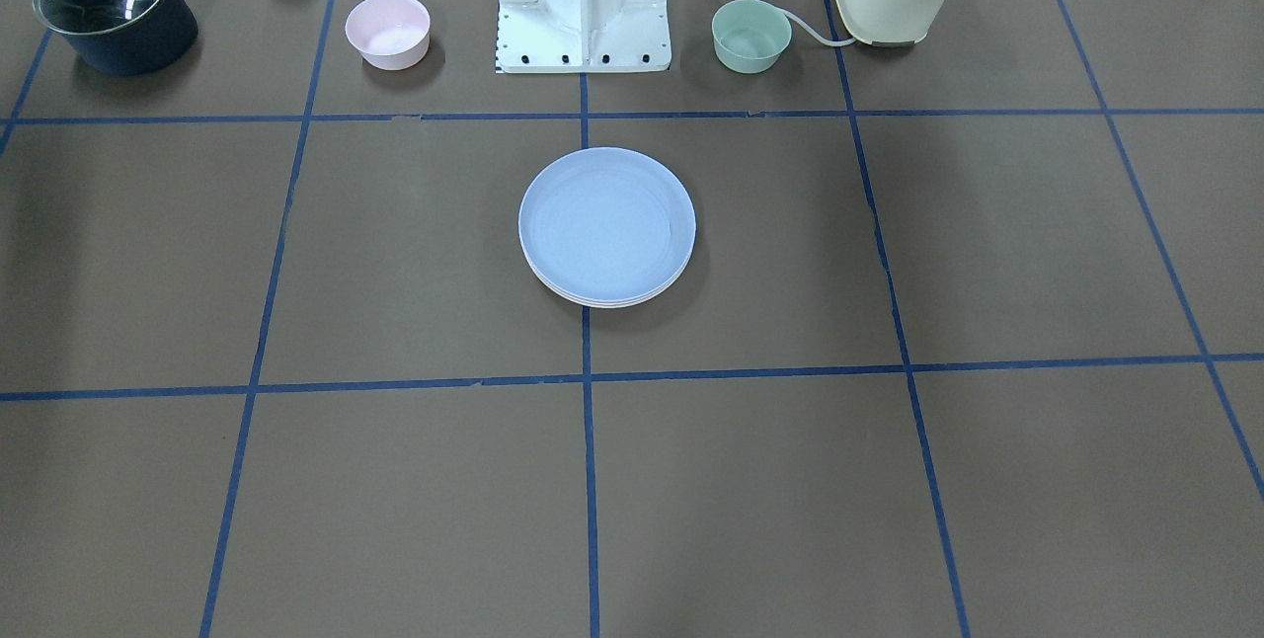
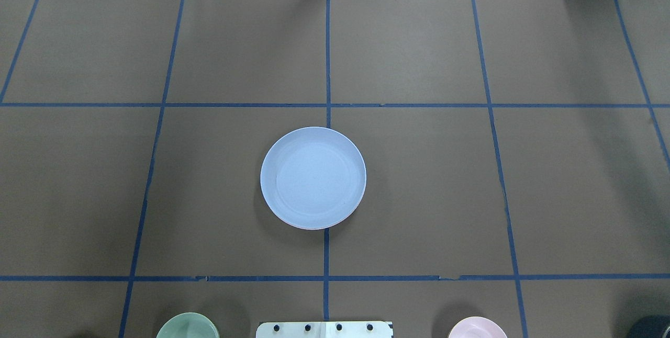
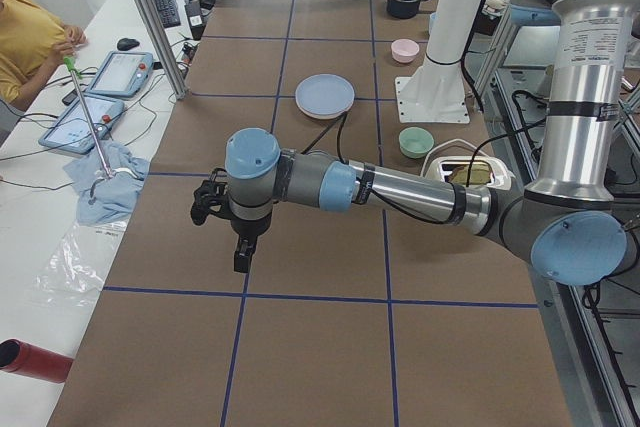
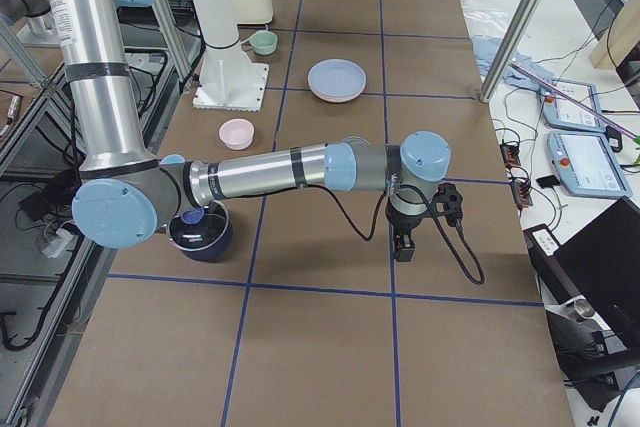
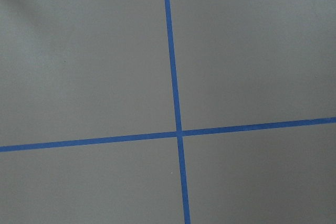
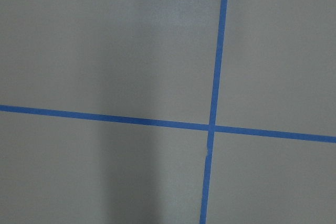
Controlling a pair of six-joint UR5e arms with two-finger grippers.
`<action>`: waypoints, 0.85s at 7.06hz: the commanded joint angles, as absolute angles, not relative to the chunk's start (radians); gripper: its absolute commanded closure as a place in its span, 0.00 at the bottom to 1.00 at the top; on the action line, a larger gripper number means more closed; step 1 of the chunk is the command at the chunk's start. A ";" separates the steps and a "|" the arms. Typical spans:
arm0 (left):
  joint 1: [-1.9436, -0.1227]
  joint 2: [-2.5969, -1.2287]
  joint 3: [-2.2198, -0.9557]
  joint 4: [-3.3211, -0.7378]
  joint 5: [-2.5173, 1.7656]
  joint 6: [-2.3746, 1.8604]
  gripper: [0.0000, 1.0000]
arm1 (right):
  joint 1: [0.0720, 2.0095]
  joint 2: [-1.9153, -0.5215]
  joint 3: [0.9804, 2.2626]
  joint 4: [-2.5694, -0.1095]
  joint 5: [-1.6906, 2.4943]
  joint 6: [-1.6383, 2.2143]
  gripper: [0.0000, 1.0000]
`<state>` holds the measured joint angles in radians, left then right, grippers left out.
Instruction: Stack three plates with pink and blue
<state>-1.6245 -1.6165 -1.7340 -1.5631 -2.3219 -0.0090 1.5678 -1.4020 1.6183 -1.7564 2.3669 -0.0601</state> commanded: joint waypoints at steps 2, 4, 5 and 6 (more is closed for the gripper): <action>-1.623 -1.612 -1.730 -1.563 -2.313 -0.003 0.00 | 1.568 -1.402 1.618 -1.756 2.367 -0.060 0.00; -1.623 -1.612 -1.730 -1.563 -2.313 -0.005 0.00 | 1.568 -1.402 1.618 -1.756 2.367 -0.060 0.00; -1.621 -1.612 -1.729 -1.565 -2.315 -0.006 0.00 | 1.565 -1.402 1.617 -1.755 2.367 -0.058 0.00; -1.618 -1.611 -1.729 -1.581 -2.315 -0.008 0.00 | 1.559 -1.404 1.615 -1.755 2.367 -0.055 0.00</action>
